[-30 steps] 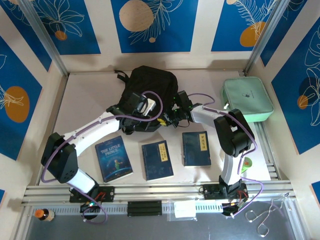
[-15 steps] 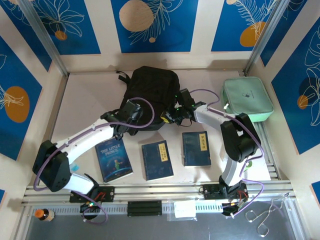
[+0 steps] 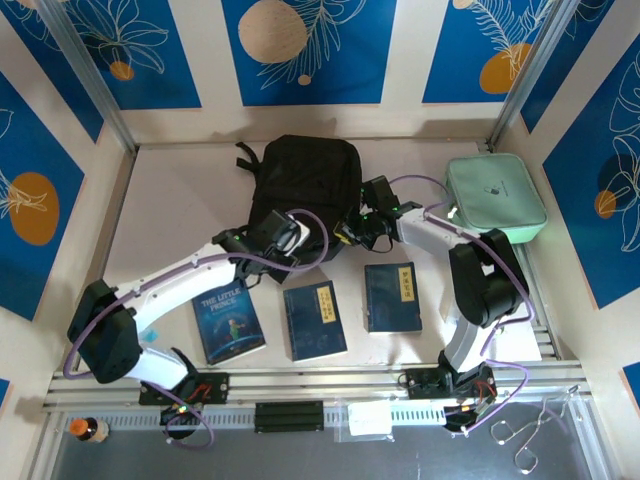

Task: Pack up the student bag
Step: Unzip the student bag at the top-center of the table.

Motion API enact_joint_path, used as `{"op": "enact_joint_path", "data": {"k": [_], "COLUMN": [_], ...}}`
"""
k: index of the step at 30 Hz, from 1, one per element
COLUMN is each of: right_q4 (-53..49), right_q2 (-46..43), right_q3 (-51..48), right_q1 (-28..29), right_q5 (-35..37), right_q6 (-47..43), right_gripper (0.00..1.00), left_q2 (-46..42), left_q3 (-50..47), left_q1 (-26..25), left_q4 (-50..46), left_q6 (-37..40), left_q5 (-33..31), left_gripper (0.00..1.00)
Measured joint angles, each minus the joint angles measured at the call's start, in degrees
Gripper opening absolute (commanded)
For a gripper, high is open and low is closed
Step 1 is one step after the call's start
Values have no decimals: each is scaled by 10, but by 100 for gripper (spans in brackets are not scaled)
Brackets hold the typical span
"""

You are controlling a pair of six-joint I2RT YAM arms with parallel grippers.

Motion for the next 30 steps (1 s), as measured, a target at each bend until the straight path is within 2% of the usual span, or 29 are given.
{"op": "enact_joint_path", "data": {"k": [4, 7, 10, 12, 15, 18, 23, 28, 30], "right_q4": [-1, 4, 8, 9, 9, 4, 25, 47, 59], "right_q2": [-3, -3, -3, -5, -33, -89, -136, -110, -91], "right_q3": [-5, -5, -4, -4, -19, -53, -111, -135, -133], "right_q1": [-28, -60, -90, -107, -115, -112, -101, -83, -72], "right_q5": [12, 18, 22, 22, 18, 2, -39, -71, -81], "right_q6": [-9, -23, -40, -45, -44, -26, 30, 84, 99], "right_gripper": [11, 15, 31, 49, 64, 76, 78, 78, 73], "left_q2": [34, 79, 111, 121, 124, 125, 125, 125, 125], "left_q3": [10, 35, 63, 76, 87, 89, 89, 89, 89], "left_q1": [-31, -47, -53, -54, -54, -54, -54, -54, -54], "left_q4": [35, 58, 73, 78, 81, 86, 92, 96, 96], "left_q6": [-5, -16, -26, -33, -37, -37, -37, -37, -36], "left_q5": [33, 45, 45, 40, 32, 30, 30, 30, 28], "left_gripper": [0, 0, 0, 0, 0, 0, 0, 0, 0]}}
